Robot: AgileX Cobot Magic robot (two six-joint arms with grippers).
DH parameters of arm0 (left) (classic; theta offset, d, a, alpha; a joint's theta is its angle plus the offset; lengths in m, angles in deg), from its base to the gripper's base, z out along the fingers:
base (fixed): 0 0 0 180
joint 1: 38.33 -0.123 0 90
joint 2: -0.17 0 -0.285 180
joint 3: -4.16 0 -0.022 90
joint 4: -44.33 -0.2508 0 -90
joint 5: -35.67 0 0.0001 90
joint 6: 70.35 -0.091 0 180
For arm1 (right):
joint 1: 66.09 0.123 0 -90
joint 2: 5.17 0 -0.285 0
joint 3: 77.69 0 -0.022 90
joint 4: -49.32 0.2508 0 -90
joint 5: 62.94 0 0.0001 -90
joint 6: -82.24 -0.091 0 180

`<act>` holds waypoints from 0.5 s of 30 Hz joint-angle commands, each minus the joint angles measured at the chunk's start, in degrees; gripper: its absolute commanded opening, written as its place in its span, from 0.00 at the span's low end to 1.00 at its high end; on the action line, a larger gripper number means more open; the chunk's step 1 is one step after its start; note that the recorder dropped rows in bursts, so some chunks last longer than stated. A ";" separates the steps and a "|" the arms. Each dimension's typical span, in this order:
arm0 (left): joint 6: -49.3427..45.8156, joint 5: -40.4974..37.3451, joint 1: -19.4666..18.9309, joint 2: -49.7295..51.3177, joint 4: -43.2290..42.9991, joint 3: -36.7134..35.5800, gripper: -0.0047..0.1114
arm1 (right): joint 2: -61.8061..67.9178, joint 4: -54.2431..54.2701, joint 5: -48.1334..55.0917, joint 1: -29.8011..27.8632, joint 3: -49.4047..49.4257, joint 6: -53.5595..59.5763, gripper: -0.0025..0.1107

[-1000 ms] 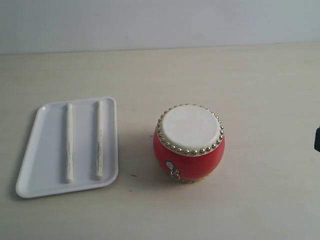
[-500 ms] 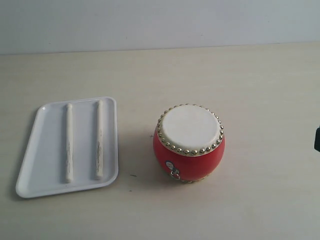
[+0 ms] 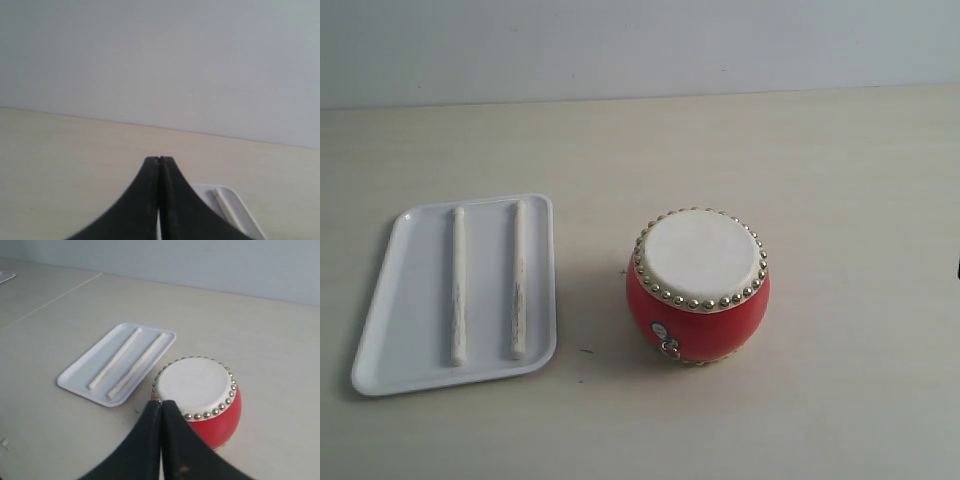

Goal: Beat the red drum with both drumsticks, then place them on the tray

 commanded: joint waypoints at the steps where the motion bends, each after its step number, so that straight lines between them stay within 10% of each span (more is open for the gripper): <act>1: 0.22 -0.13 -0.01 -0.30 0.56 -0.17 0.04 | -0.39 -0.89 -3.20 -6.96 0.27 2.09 0.02; 15: 0.10 -0.13 -0.01 -0.30 0.56 -0.17 0.04 | -7.57 -0.67 -27.29 -37.30 16.33 7.96 0.02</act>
